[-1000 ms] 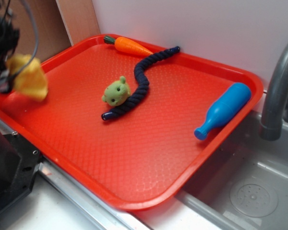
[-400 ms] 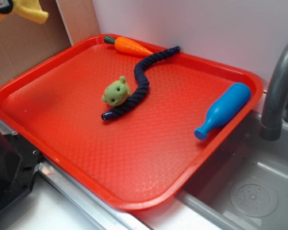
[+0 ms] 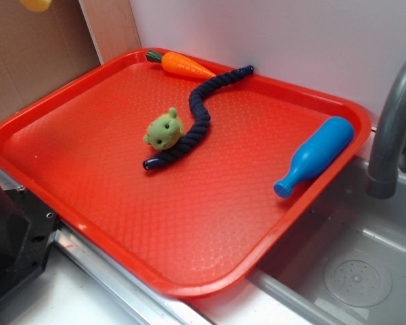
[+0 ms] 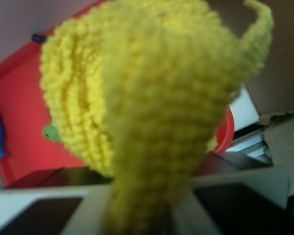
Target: Grab the yellow cloth.
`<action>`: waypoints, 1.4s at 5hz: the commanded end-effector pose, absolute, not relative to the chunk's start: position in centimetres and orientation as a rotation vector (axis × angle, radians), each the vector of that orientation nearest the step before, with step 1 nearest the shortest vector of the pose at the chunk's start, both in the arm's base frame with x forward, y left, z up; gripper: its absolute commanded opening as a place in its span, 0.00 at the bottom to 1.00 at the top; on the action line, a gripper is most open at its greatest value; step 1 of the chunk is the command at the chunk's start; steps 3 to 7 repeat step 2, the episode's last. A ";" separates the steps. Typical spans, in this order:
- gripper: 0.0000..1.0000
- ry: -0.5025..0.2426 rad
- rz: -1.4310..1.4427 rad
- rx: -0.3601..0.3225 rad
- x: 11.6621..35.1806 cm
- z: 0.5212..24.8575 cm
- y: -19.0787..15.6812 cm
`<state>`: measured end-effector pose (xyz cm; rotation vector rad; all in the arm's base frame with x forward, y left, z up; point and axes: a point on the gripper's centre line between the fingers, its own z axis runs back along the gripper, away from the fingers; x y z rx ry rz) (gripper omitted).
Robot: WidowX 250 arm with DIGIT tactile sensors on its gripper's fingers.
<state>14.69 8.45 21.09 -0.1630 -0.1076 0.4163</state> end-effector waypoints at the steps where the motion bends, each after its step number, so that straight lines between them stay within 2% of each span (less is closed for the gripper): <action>1: 0.00 -0.162 0.347 -0.079 16.7 21.1 7.6; 2: 0.00 -0.180 0.396 -0.095 15.6 20.7 8.8; 7: 0.00 -0.180 0.396 -0.095 15.6 20.7 8.8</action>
